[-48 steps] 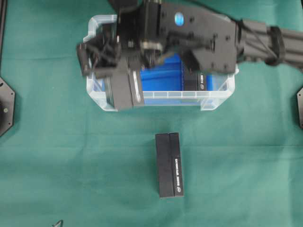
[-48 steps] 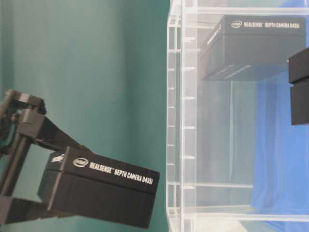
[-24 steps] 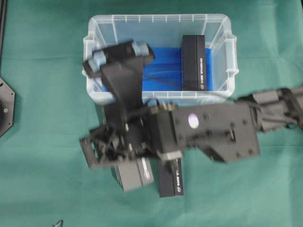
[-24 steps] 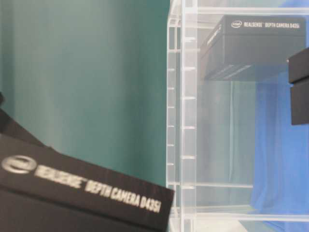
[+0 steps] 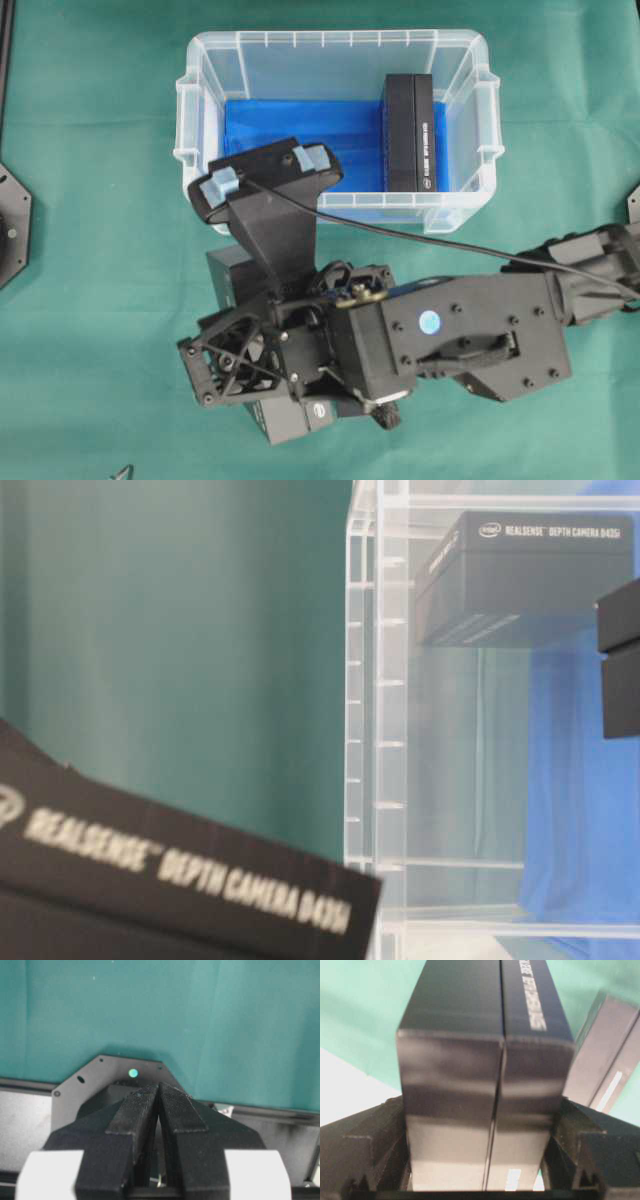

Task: Take the box out of the case with the right arm.
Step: 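Carry the held box toward the front of the table, then lower the box onto the table left of the first box and release, then raise the open right gripper away to the right side, then move the open right gripper over the last black box in the bin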

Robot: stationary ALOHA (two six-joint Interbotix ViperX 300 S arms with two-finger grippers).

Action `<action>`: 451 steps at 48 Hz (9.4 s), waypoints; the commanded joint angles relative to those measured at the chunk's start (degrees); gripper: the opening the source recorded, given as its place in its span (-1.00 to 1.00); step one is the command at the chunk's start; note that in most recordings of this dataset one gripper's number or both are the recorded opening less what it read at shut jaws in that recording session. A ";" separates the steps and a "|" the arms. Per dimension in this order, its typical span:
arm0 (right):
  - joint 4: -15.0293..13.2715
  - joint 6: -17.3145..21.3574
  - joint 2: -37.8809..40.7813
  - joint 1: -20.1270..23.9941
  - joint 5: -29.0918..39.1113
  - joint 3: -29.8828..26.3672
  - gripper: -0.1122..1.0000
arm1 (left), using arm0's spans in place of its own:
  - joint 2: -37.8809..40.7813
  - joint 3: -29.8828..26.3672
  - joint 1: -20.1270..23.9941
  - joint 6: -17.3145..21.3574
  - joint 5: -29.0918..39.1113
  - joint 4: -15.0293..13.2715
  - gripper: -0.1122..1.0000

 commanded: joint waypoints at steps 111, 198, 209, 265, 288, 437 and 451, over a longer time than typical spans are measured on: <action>9.84 3.78 4.48 -3.25 -24.61 22.59 0.74 | 0.44 -0.26 -0.09 -0.79 -0.26 0.18 -0.80; 0.35 0.18 -2.37 -3.08 -7.65 12.74 0.81 | 0.44 -0.26 -0.09 -0.88 -0.79 0.18 -0.80; 1.32 -0.18 -4.39 -1.93 1.93 14.85 0.81 | 0.44 -0.26 -0.09 -0.97 -0.79 0.18 -0.80; 2.72 24.87 -44.38 11.43 -4.57 63.19 0.75 | 0.44 0.18 -0.09 -3.96 -0.79 0.09 -0.80; 0.70 18.63 -47.81 5.10 -4.13 65.92 0.74 | 0.35 0.44 -0.09 -3.87 -0.79 0.18 -0.80; 1.49 -13.36 -29.36 -26.72 -17.93 51.24 0.87 | -0.09 1.41 -0.09 -3.87 -0.79 0.18 -0.80; 1.49 -13.36 -29.36 -26.72 -18.02 51.24 0.87 | -0.18 1.58 -0.09 -3.87 -0.79 0.18 -0.80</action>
